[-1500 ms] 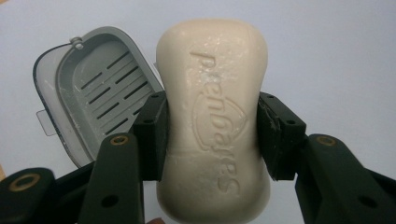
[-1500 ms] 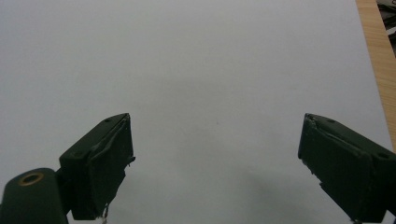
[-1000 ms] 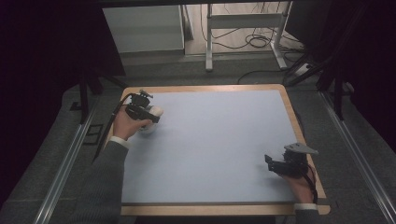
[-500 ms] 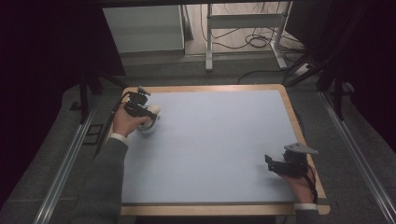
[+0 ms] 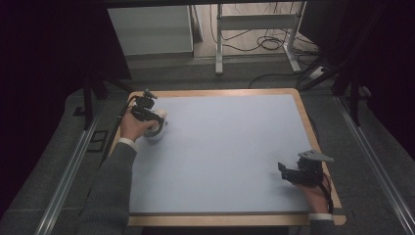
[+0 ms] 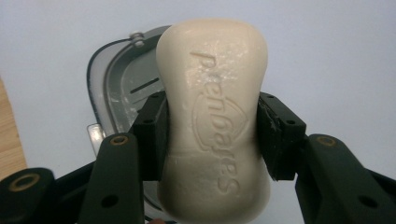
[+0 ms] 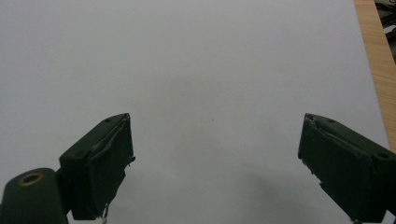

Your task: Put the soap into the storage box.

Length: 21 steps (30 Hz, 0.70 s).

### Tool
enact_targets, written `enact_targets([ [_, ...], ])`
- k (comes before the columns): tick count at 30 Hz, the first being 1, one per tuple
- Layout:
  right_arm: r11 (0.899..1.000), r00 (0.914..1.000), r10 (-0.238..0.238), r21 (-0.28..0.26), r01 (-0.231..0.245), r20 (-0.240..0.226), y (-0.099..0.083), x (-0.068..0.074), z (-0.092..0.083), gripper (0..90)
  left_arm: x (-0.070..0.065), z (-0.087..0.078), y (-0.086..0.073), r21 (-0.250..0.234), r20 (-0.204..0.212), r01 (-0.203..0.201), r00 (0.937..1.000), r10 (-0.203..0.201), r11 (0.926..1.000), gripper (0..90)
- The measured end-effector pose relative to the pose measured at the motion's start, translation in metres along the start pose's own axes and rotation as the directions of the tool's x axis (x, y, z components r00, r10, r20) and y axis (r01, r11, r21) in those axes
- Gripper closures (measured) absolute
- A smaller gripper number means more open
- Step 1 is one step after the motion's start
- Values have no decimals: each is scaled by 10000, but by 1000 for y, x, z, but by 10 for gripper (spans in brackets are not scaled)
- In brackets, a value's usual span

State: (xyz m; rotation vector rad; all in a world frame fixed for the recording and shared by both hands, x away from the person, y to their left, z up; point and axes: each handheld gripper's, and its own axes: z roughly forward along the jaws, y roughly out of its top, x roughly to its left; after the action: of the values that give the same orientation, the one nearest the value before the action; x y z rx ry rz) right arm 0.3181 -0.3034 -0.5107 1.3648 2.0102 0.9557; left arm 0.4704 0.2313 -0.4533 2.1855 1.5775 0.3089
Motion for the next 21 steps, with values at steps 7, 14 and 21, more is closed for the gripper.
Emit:
enact_targets([
  [7, 10000, 10000, -3, 11, 3, 11, 0, -1, 0, 101, 3, 8, 1, 162, -103, 129, 9999, -128, 9998, 496],
  [14, 10000, 10000, -20, 24, 20, 20, 0, -1, 0, 101, 6, 15, -2, 324, -136, 254, 9996, -249, 9992, 496],
  [21, 10000, 10000, -36, 50, 36, -2, -1, 0, 1, 101, 2, 8, -8, -311, 60, 243, 9997, -241, 9992, 415],
])
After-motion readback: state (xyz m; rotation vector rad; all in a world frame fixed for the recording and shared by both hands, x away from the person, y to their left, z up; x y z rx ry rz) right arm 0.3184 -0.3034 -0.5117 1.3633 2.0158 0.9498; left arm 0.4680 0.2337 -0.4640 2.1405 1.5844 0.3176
